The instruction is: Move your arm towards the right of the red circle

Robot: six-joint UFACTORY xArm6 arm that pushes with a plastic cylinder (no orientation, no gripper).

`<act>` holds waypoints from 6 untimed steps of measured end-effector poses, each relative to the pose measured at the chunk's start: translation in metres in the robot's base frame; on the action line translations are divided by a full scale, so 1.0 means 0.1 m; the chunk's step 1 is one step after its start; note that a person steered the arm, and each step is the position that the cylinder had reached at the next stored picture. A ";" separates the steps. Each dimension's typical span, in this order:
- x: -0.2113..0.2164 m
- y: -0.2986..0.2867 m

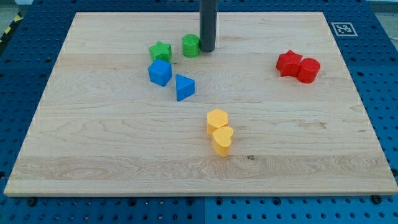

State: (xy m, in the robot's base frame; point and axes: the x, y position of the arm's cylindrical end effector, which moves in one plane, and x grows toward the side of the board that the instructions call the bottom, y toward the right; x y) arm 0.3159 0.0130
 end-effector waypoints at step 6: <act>0.95 2.32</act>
